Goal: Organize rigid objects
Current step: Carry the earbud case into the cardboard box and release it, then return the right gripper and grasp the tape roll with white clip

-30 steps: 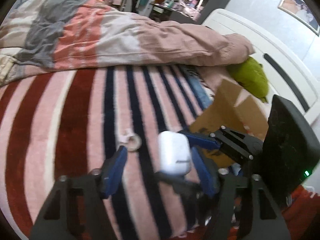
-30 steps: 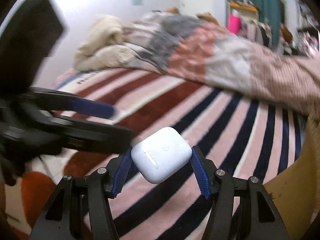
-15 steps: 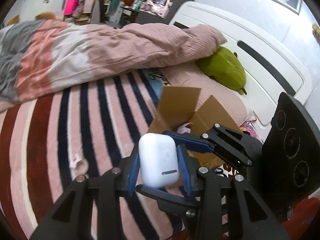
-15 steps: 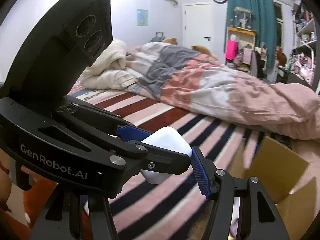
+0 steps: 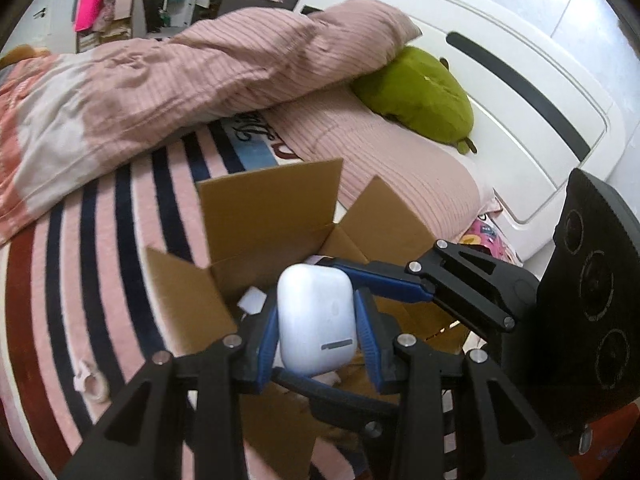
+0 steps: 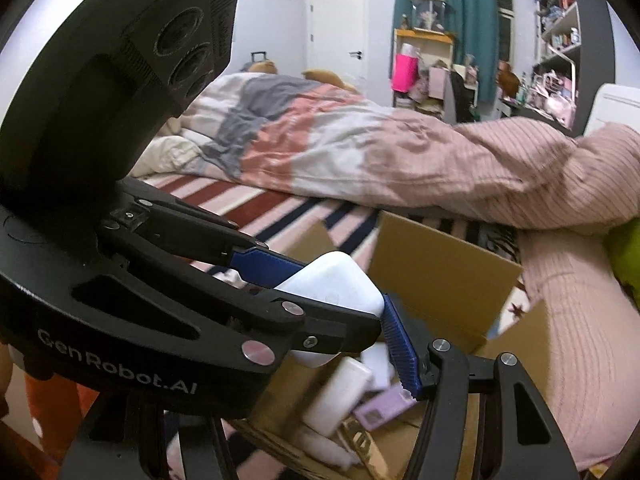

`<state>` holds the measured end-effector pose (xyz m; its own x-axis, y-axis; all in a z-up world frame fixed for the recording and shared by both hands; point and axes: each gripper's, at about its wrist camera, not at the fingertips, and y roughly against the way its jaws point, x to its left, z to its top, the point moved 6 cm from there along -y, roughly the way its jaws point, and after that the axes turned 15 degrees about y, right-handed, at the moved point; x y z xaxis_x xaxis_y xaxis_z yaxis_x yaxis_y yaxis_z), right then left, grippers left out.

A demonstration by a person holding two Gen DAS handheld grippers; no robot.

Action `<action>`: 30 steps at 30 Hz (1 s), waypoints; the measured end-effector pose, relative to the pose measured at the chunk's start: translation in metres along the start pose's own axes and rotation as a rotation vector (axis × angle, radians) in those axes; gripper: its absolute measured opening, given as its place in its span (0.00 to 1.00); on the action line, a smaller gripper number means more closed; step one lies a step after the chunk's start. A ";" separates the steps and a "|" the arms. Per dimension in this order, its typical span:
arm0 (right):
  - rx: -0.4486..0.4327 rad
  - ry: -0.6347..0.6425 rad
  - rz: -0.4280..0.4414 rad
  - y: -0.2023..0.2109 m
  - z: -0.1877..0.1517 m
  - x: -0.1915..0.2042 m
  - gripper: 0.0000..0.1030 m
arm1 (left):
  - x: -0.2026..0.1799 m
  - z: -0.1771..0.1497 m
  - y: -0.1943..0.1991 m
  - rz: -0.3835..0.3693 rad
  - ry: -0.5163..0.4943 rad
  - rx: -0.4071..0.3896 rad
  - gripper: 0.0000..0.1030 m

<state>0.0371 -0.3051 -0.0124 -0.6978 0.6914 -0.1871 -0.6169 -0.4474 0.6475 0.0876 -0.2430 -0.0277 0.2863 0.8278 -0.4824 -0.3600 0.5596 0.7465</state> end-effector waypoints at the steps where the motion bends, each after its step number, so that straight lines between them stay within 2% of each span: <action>1: 0.007 -0.008 0.000 -0.001 -0.002 -0.003 0.54 | -0.002 0.001 -0.004 -0.002 -0.002 0.008 0.32; 5: 0.043 -0.037 0.004 -0.006 -0.013 -0.014 0.54 | -0.007 0.002 -0.018 -0.014 -0.005 0.044 0.32; 10: 0.045 -0.072 0.023 -0.005 -0.020 -0.020 0.54 | -0.010 0.001 -0.024 -0.011 -0.018 0.055 0.32; 13: 0.050 -0.073 0.032 -0.004 -0.020 -0.021 0.54 | -0.008 0.003 -0.022 -0.008 -0.013 0.049 0.41; 17: 0.056 -0.076 0.031 -0.005 -0.020 -0.021 0.55 | -0.003 0.006 -0.009 0.001 -0.003 0.013 0.59; 18: 0.057 -0.078 0.029 -0.004 -0.021 -0.021 0.55 | -0.001 0.007 -0.004 0.007 -0.004 0.001 0.60; 27: 0.041 -0.057 0.010 0.003 -0.003 -0.008 0.57 | 0.028 0.003 0.055 0.044 0.021 -0.112 0.65; 30: 0.027 -0.037 0.013 0.003 0.009 0.004 0.61 | 0.047 -0.002 0.079 0.075 0.030 -0.167 0.69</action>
<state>0.0358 -0.2982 -0.0046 -0.6916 0.7063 -0.1510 -0.5973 -0.4417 0.6694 0.0707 -0.1595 0.0077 0.2273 0.8667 -0.4440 -0.5223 0.4933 0.6956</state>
